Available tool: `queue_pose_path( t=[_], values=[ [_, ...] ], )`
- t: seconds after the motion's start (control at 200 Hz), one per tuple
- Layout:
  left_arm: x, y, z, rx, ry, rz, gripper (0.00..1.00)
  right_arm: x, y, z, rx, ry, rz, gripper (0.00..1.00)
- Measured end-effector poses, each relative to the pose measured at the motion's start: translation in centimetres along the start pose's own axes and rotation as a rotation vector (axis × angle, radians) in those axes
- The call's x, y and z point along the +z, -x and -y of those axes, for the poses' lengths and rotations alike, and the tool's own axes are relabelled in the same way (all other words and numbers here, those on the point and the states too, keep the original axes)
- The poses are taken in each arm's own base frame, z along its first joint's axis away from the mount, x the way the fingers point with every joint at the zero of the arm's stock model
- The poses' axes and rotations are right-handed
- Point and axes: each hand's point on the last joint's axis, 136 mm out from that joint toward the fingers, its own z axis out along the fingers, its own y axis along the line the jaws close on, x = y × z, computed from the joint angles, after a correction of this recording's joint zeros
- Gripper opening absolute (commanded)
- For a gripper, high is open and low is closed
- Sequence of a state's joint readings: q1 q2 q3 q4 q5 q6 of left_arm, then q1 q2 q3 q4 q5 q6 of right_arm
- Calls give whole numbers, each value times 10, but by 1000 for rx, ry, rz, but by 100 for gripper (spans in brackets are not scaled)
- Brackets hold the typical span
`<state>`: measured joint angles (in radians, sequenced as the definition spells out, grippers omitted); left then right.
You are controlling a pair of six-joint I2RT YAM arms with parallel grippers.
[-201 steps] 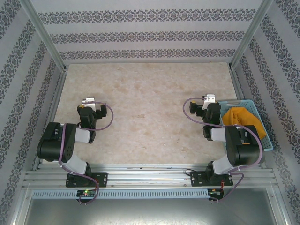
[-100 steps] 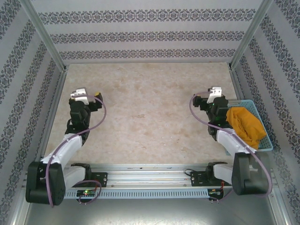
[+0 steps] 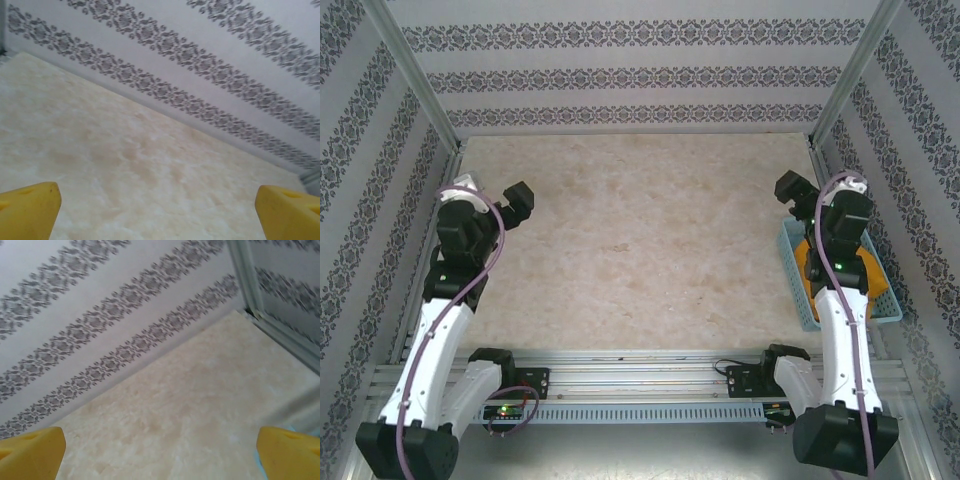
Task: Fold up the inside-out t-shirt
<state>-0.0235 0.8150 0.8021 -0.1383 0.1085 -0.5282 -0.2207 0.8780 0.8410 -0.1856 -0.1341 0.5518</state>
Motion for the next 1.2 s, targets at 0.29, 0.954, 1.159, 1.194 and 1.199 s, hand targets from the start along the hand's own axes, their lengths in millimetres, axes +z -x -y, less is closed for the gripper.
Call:
queue_pose_path(
  t=[0.29,0.954,1.159,1.194,1.199],
  values=[
    [36,-48,-11,-45,44,-255,100,-18,-23,114,21,-645,-135,98],
    [42,-84,-19,-81,64,-406,100,-12,-138,245,294,-1036,-514,90],
    [39,-80,-18,-78,63,-390,100,2,-152,252,383,-997,-519,45],
    [39,-80,-18,-78,62,-389,100,3,-153,254,395,-994,-513,33],
    [39,-80,-18,-78,62,-389,100,3,-153,254,398,-994,-511,30]
  ],
)
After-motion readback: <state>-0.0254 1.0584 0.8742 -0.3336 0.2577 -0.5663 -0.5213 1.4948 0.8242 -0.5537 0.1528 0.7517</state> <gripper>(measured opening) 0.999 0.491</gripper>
